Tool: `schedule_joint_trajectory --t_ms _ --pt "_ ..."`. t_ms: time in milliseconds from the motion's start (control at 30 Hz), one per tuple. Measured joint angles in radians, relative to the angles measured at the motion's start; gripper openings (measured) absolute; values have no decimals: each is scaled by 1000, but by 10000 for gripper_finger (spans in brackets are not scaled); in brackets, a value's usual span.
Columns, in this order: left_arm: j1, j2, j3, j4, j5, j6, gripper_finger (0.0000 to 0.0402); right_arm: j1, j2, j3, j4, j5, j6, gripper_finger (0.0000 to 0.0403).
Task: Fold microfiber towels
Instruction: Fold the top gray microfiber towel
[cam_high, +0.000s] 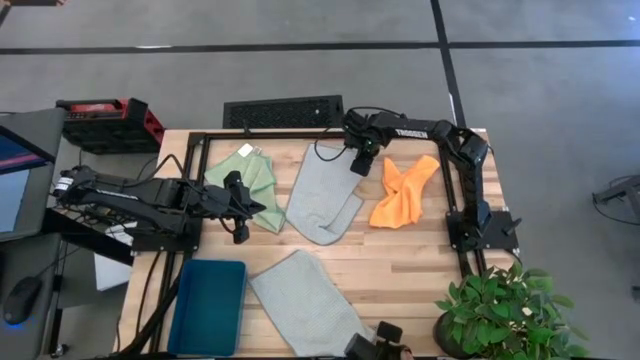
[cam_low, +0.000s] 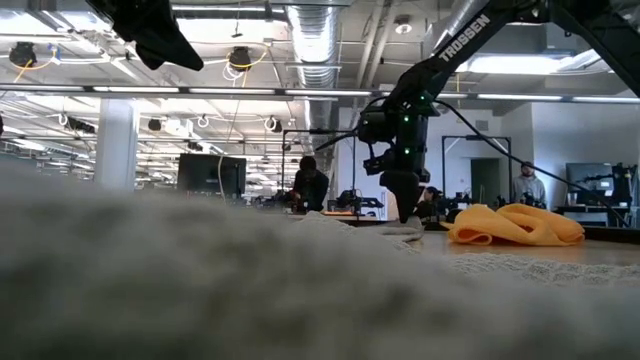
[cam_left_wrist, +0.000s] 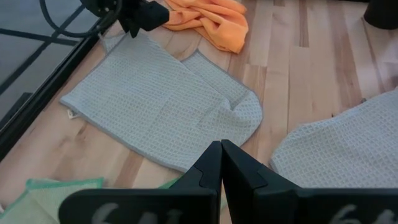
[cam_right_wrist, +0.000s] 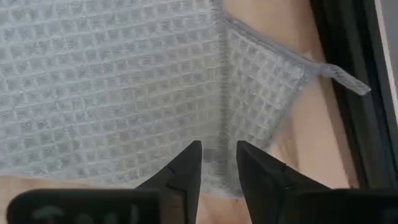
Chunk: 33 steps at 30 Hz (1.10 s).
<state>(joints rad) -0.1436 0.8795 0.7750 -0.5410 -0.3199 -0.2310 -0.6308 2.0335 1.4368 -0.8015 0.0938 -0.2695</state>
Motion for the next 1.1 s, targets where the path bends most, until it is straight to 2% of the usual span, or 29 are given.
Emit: schedule_joint_trajectory --t_ms 133,500,600,733,1100 --pt "0 0 0 -3 0 -1 0 -17 2 0 -6 -52 8 117" --pt "0 0 0 -9 1 -2 0 -18 33 -1 -6 -68 -9 117" --pt "0 0 0 -10 1 -2 0 -9 33 -2 -10 -67 -44 94" --pt "0 0 0 -10 2 -2 0 5 29 -2 -10 -68 -46 19" --pt "0 94 -1 45 -11 30 3 124 -39 0 -34 17 -54 5"
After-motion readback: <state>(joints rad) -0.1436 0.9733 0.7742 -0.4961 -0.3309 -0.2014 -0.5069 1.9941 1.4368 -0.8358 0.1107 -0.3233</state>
